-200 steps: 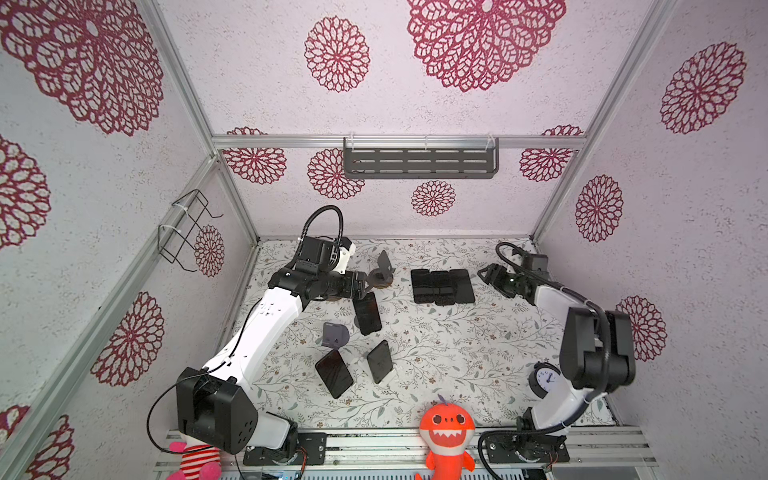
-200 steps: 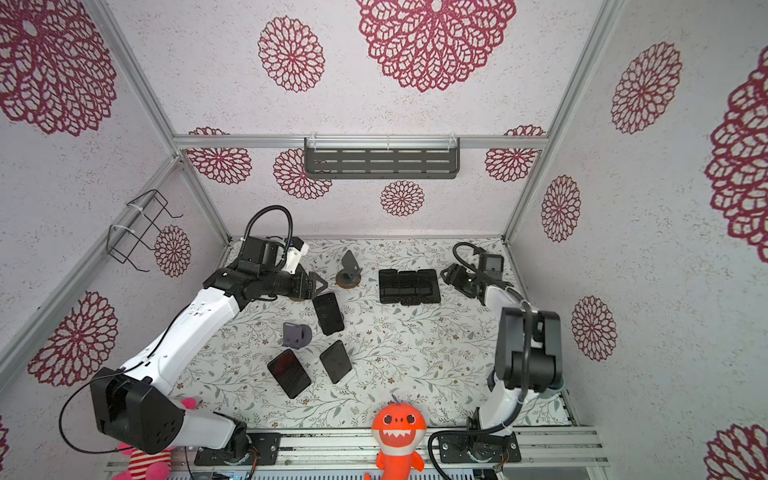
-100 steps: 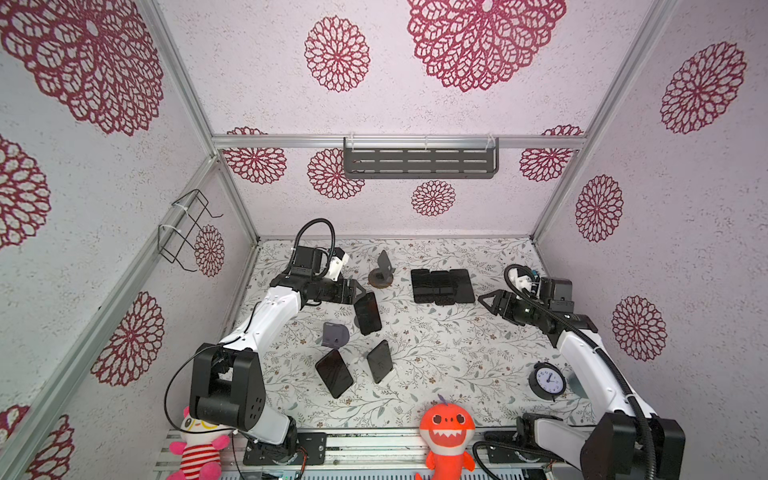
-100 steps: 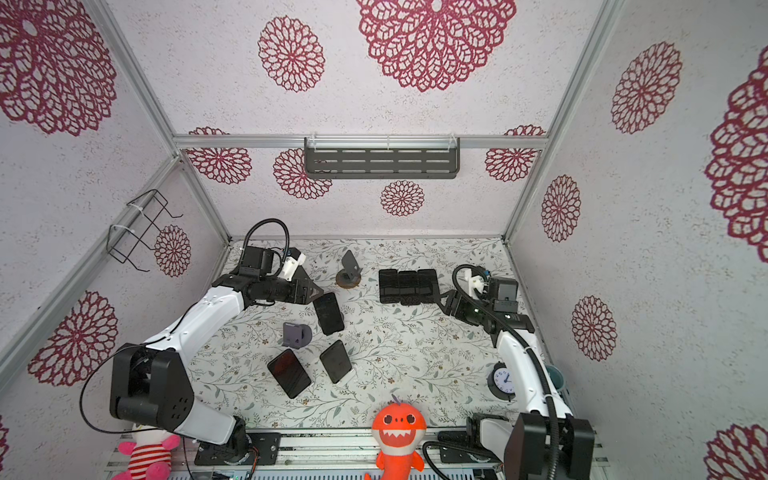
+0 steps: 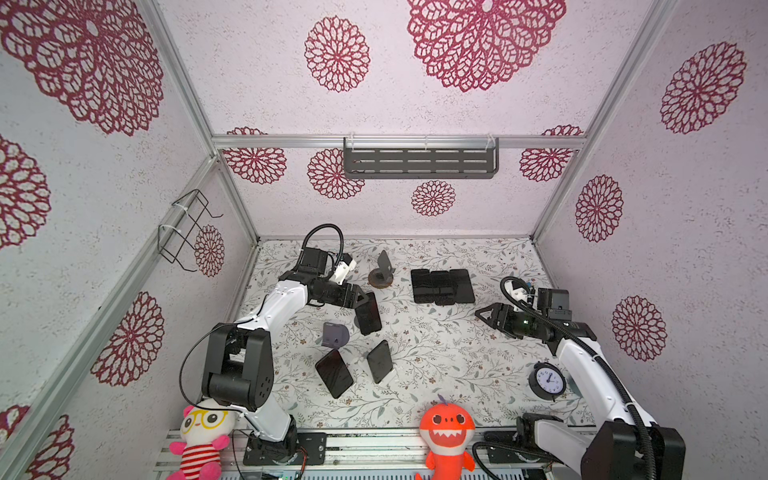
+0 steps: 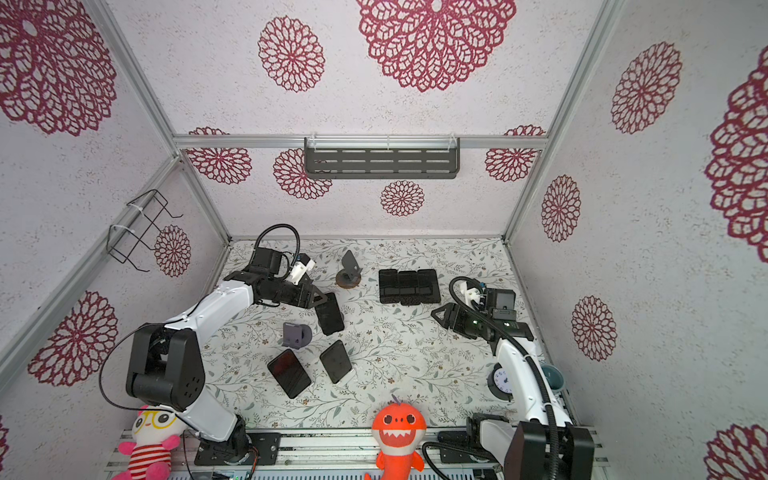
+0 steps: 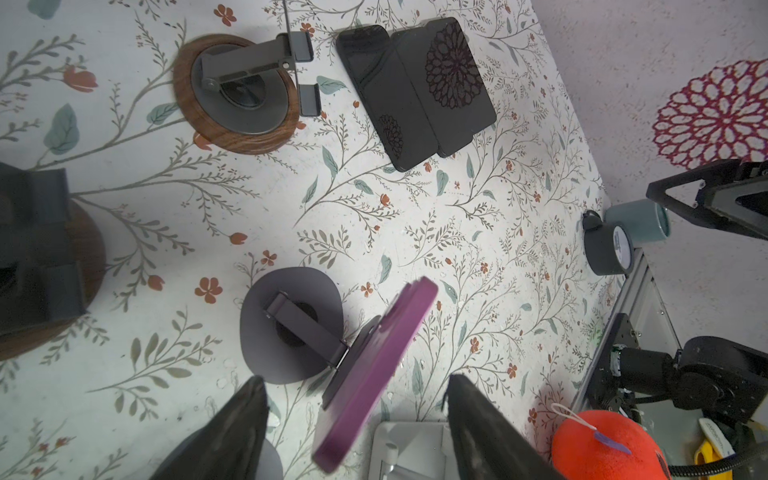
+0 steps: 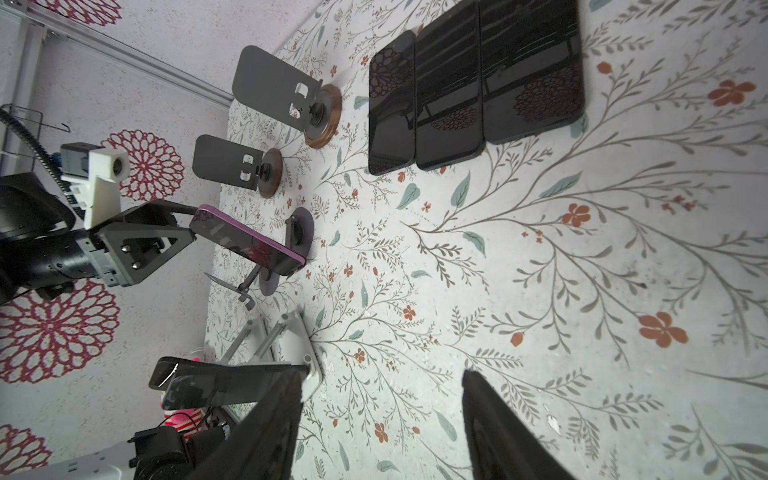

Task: Remove the phone from the phone stand
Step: 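Close the left gripper on the pink-edged phone and lift it off its stand, then bring the pink-edged phone toward the right gripper while the right gripper reaches for it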

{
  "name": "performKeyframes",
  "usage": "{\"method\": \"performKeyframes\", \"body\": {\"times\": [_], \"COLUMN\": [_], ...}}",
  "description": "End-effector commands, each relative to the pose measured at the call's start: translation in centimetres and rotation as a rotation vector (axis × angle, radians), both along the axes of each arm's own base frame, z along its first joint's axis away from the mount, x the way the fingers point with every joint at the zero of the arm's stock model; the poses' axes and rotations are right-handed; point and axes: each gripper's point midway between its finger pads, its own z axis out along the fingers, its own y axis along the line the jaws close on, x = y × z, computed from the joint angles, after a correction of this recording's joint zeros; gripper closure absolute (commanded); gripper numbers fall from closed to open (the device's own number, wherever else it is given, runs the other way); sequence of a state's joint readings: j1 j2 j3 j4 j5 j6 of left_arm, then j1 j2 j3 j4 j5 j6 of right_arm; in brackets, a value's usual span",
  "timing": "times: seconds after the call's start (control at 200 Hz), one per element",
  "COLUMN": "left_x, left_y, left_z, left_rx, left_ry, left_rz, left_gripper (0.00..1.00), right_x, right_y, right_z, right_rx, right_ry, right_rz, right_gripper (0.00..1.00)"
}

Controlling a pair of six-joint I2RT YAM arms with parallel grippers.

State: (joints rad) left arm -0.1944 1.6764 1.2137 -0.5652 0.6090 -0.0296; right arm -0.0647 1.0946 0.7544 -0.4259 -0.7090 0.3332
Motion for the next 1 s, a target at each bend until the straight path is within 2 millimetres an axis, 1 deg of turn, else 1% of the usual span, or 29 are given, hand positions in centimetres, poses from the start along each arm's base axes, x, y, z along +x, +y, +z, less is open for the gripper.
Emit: {"method": "performKeyframes", "body": {"times": [0.0, 0.085, 0.185, 0.305, 0.385, 0.46, 0.53, 0.57, 0.62, 0.716, 0.771, 0.851, 0.926, 0.996], "left_x": [0.3, 0.2, 0.2, 0.1, 0.0, -0.1, -0.2, -0.2, -0.3, -0.3, -0.4, -0.5, -0.4, -0.1], "left_y": [-0.8, -1.2, -1.3, -1.4, -1.4, -1.5, -1.6, -1.6, -1.8, -2.0, -2.3, -2.6, -2.9, -3.0], "left_z": [0.6, 0.7, 0.6, 0.5, 0.7, 0.9, 1.1, 1.1, 1.3, 2.1, 2.7, 4.0, 5.5, 7.2], "left_rx": [-0.018, -0.039, -0.044, -0.048, -0.050, -0.049, -0.044, -0.039, -0.042, -0.038, -0.040, -0.055, -0.081, -0.105], "left_ry": [-0.034, -0.035, -0.023, -0.016, -0.012, -0.014, -0.014, -0.011, -0.009, -0.022, -0.041, -0.064, -0.082, -0.092], "left_rz": [-0.058, -0.083, -0.089, -0.092, -0.093, -0.093, -0.096, -0.096, -0.100, -0.107, -0.119, -0.123, -0.115, -0.088], "left_gripper": [0.36, 0.43, 0.59, 0.72, 0.74, 0.81, 0.82, 0.87, 0.91, 0.92, 0.92, 0.94, 0.95, 0.98], "right_x": [0.2, 0.4, 0.6, 0.7, 0.7, 0.8, 0.8, 0.8, 0.9, 1.0, 0.9, 1.1, 1.4, 1.7], "right_y": [0.4, 0.3, 0.3, 0.2, 0.2, 0.4, 0.4, 0.4, 0.4, 0.5, 0.9, 1.0, 1.0, 1.1], "right_z": [0.9, 0.8, 0.6, 0.5, 0.5, 0.7, 0.9, 0.9, 1.0, 1.3, 2.3, 4.5, 6.6, 7.9], "right_rx": [0.023, 0.018, 0.023, 0.019, 0.017, 0.020, 0.021, 0.020, 0.020, 0.019, 0.023, 0.014, 0.004, 0.000], "right_ry": [-0.030, -0.026, -0.018, -0.017, -0.020, -0.029, -0.033, -0.034, -0.036, -0.045, -0.093, -0.200, -0.277, -0.306], "right_rz": [0.020, 0.013, 0.013, 0.010, 0.016, 0.026, 0.030, 0.031, 0.029, 0.037, 0.077, 0.097, 0.099, 0.109], "right_gripper": [0.36, 0.36, 0.36, 0.37, 0.36, 0.36, 0.36, 0.36, 0.36, 0.37, 0.37, 0.40, 0.42, 0.42]}}
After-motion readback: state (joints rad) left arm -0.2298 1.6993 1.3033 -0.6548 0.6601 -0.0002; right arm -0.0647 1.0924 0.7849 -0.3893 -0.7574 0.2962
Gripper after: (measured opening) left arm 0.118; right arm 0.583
